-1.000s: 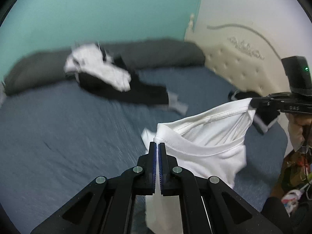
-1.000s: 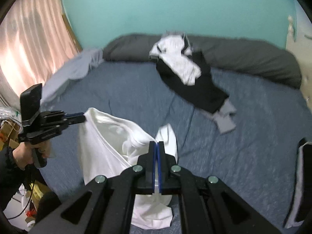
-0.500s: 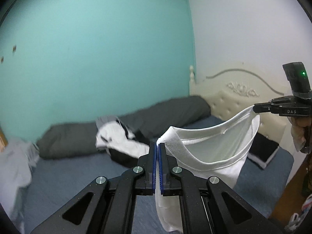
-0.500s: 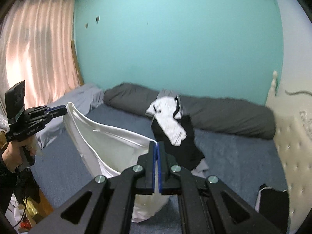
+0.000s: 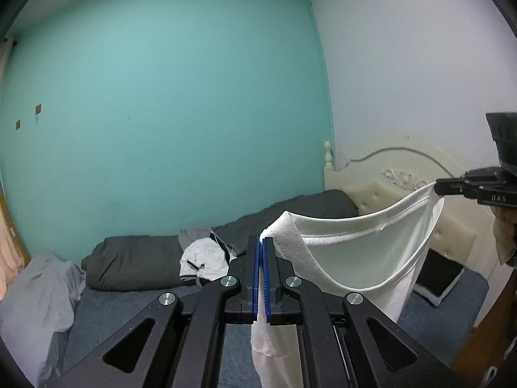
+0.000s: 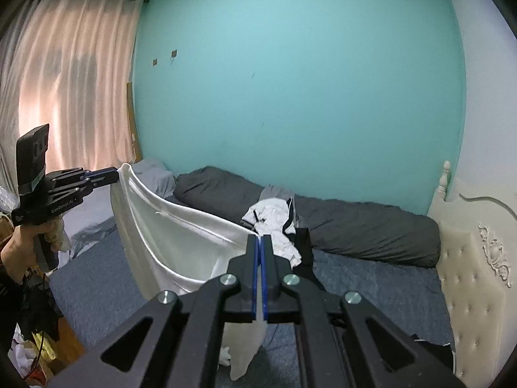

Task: Fold clothes
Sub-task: 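Lift the white T-shirt with both tools, stretching it between them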

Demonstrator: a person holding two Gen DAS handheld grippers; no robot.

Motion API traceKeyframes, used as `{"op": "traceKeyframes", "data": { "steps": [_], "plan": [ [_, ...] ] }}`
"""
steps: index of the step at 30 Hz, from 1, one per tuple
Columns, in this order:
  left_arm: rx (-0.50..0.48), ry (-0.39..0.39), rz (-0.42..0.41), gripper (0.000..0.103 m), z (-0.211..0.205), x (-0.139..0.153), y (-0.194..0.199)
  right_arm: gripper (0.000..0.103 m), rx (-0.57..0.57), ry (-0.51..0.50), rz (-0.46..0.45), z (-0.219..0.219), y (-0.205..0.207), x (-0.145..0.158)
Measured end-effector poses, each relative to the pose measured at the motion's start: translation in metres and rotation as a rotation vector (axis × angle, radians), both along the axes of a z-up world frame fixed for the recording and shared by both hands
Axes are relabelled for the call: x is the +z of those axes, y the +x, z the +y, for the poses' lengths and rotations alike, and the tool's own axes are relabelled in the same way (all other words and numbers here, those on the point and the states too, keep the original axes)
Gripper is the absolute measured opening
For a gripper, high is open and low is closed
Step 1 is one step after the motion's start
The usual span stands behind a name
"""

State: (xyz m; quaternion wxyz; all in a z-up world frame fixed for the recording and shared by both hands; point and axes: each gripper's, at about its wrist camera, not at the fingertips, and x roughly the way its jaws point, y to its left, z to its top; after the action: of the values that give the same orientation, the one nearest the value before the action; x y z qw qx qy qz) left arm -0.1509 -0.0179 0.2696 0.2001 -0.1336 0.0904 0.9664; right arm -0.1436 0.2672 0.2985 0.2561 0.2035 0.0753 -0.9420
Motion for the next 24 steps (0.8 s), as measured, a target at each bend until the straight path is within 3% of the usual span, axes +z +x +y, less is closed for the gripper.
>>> {"op": "traceKeyframes", "data": {
  "steps": [7, 18, 24],
  "plan": [
    [-0.024, -0.011, -0.119, 0.002, 0.003, -0.082, -0.006, 0.001, 0.029, 0.055, -0.147, -0.015, -0.022, -0.077],
    [-0.028, -0.069, -0.360, 0.002, 0.010, -0.253, -0.027, 0.001, 0.037, 0.086, -0.446, -0.040, -0.064, -0.267],
    [-0.017, -0.095, -0.454, 0.002, 0.008, -0.323, -0.030, 0.001, 0.031, 0.104, -0.571, -0.061, -0.083, -0.360]
  ]
}}
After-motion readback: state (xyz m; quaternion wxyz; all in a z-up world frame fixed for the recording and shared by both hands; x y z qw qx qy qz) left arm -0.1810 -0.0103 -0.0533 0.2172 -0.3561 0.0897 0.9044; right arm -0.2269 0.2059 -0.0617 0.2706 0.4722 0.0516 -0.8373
